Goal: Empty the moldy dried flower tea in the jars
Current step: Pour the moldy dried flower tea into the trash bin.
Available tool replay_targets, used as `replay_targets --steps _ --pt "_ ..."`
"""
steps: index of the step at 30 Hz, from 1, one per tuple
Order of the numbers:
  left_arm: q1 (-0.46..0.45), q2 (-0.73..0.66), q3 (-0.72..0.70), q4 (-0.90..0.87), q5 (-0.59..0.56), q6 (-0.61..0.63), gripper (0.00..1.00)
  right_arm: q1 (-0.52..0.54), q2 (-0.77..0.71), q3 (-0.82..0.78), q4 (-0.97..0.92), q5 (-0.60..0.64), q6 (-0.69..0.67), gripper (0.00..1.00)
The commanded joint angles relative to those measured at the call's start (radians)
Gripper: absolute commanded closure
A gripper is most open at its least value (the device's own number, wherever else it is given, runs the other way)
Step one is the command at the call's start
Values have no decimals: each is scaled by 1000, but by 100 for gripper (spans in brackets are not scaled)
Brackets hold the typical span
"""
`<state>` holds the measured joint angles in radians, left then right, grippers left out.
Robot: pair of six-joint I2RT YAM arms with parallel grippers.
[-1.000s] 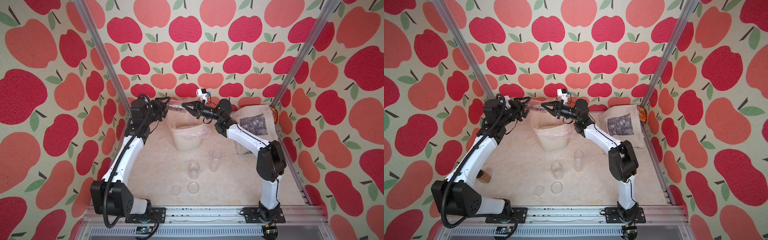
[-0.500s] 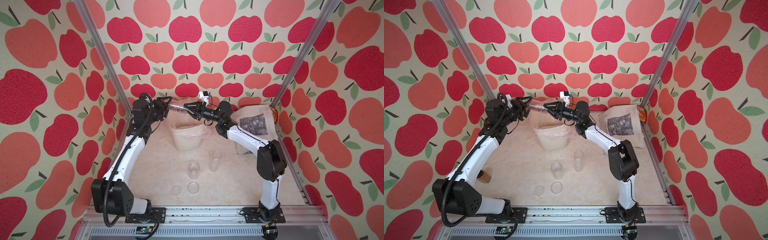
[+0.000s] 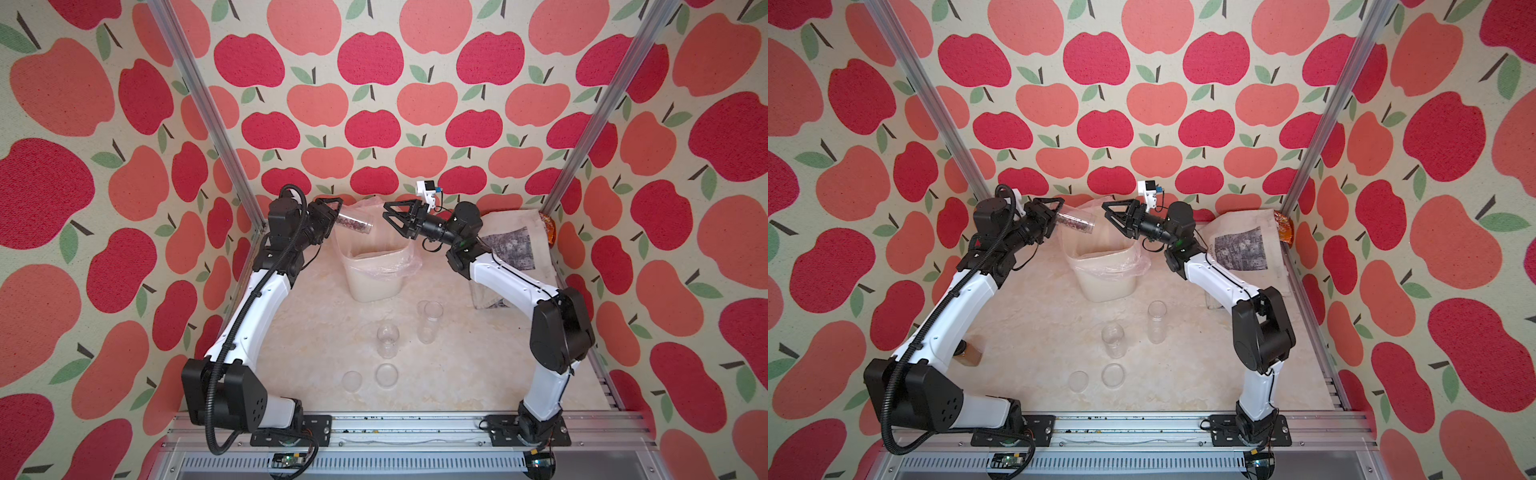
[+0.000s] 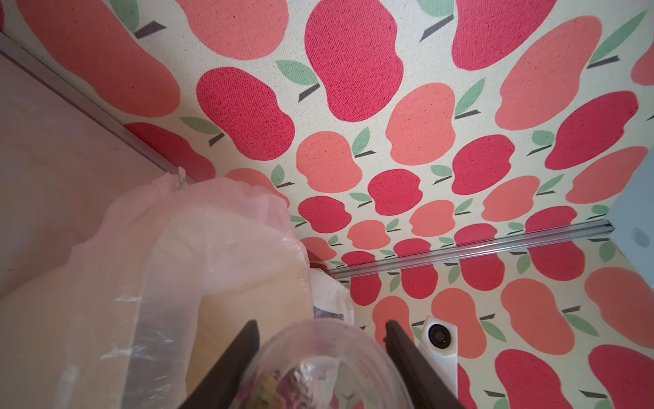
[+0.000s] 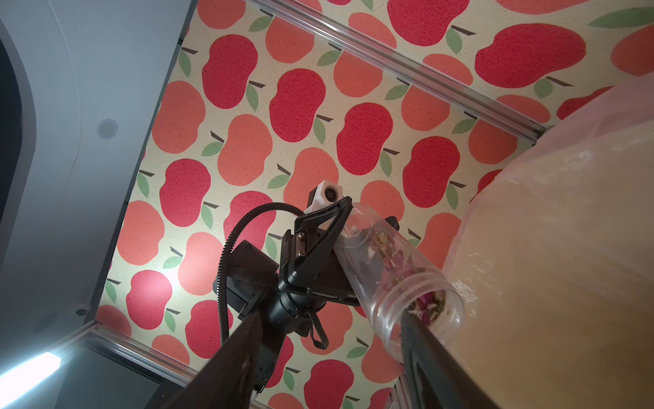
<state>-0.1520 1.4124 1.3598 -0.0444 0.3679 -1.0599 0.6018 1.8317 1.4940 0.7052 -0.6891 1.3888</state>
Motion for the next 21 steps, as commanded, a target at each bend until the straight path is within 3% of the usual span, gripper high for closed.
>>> replay_targets --steps 1,13,21 --pt "-35 9 88 -113 -85 174 100 -8 -78 -30 -78 0 -104 30" --pt "-168 119 285 -407 -357 567 100 -46 -278 -155 -380 25 -375 14" --pt "-281 199 389 -495 -593 812 100 -58 -398 -191 -635 73 -581 9"
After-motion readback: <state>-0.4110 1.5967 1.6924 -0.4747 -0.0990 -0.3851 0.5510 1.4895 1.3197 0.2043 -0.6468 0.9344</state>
